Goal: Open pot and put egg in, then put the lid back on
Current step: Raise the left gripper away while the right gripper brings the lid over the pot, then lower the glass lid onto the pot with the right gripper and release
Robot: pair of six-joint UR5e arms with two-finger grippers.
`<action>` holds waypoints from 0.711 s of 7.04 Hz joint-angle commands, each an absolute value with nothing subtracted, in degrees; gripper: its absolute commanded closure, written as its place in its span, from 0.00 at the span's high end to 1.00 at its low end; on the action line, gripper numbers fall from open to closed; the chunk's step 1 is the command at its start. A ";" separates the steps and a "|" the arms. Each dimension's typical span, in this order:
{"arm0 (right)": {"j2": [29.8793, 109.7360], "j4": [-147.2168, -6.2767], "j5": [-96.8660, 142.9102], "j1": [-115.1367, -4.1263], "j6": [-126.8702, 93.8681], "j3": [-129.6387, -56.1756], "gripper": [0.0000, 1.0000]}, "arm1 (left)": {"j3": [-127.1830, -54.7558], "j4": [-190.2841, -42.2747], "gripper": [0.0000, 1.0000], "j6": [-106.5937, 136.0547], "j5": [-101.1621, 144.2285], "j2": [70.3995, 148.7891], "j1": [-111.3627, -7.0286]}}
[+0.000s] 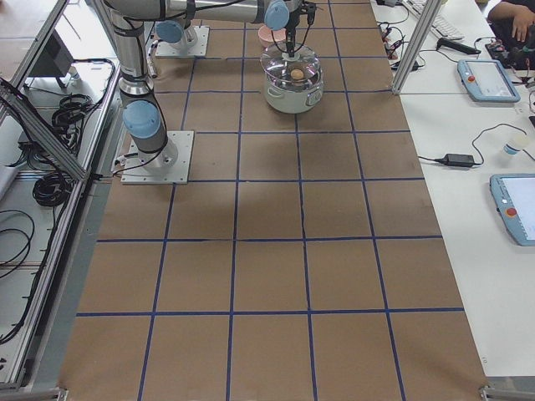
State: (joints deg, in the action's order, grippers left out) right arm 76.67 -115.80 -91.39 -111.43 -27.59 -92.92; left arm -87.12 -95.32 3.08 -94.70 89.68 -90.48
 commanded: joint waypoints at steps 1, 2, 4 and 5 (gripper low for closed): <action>76.55 -117.50 -92.37 -111.45 -26.54 -93.52 0.36 | -88.15 -95.45 1.00 3.08 -94.92 88.51 -90.88; 76.03 -118.47 -92.37 -111.45 -26.54 -93.60 0.36 | -88.42 -95.45 1.00 3.25 -94.92 88.33 -90.88; 74.89 -120.41 -92.37 -111.45 -26.63 -93.52 0.37 | -88.42 -95.36 1.00 3.69 -94.66 88.33 -90.88; 74.88 -120.41 -92.37 -111.45 -26.63 -93.60 0.37 | -88.33 -95.27 1.00 3.78 -94.57 88.33 -90.97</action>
